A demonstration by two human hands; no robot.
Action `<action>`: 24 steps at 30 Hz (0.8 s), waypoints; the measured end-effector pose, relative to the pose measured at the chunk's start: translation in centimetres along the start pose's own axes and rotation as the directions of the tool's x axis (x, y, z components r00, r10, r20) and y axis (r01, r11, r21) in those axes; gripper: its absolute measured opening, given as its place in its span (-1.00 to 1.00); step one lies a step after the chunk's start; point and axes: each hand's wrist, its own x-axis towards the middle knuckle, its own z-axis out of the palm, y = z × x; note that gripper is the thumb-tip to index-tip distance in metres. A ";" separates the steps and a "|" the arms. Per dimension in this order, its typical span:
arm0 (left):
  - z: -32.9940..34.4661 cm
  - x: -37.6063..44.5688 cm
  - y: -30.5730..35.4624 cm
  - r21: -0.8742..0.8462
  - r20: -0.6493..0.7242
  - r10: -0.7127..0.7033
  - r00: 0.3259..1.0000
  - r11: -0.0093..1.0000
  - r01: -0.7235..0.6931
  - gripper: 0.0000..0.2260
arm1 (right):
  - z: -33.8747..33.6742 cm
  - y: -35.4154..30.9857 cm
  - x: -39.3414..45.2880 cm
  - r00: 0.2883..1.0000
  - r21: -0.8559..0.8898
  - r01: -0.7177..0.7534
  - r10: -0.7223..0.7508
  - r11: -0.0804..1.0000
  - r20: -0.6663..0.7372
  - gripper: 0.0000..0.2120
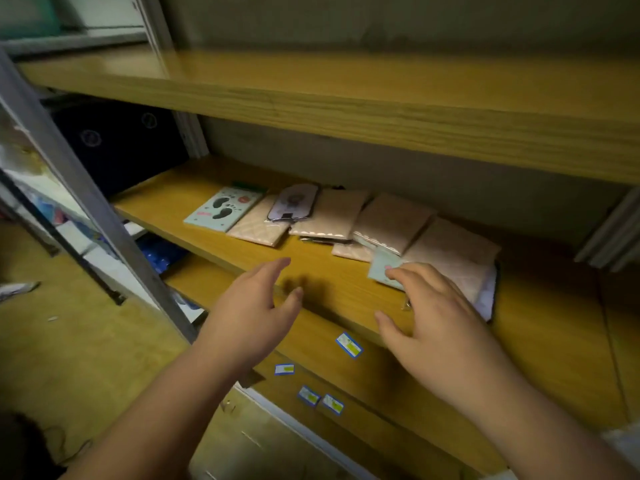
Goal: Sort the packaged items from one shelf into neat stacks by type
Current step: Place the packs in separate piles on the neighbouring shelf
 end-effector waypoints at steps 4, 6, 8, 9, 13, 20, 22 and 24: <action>-1.0 6.2 -2.7 -0.053 0.052 0.072 0.996 0.996 -0.069 -0.46 | 2.0 -2.1 2.4 0.993 -0.031 -0.093 0.091 0.995 -0.070 -0.53; -1.5 10.0 -3.7 -0.009 0.041 0.069 0.997 0.998 -0.069 -0.45 | 3.2 -3.1 3.6 0.986 -0.037 -0.143 0.139 0.989 -0.097 -0.55; -1.6 14.2 -4.1 0.134 0.037 0.060 0.997 0.989 -0.065 -0.43 | 4.2 -3.9 4.6 0.975 -0.046 -0.193 0.187 0.980 -0.117 -0.55; -1.6 16.1 -4.0 0.216 0.064 0.063 0.996 0.973 -0.075 -0.41 | 4.5 -4.3 5.0 0.970 -0.050 -0.215 0.208 0.975 -0.124 -0.55; -0.3 21.1 -3.1 0.390 0.268 0.075 0.960 0.903 -0.180 -0.39 | 5.7 -6.1 5.7 0.953 -0.083 -0.279 0.265 0.957 -0.148 -0.52; 1.5 23.7 -4.1 0.326 0.268 0.025 0.963 0.938 -0.115 -0.14 | 6.7 -6.9 6.1 0.919 -0.139 -0.374 0.346 0.917 -0.192 -0.52; 1.4 24.1 -4.3 0.275 0.274 0.059 0.960 0.952 -0.137 -0.14 | 6.8 -6.9 6.2 0.907 -0.146 -0.397 0.364 0.906 -0.211 -0.55; 1.4 24.2 -4.5 0.190 0.261 0.092 0.961 0.971 -0.145 -0.13 | 6.7 -6.9 6.2 0.890 -0.131 -0.427 0.391 0.894 -0.235 -0.57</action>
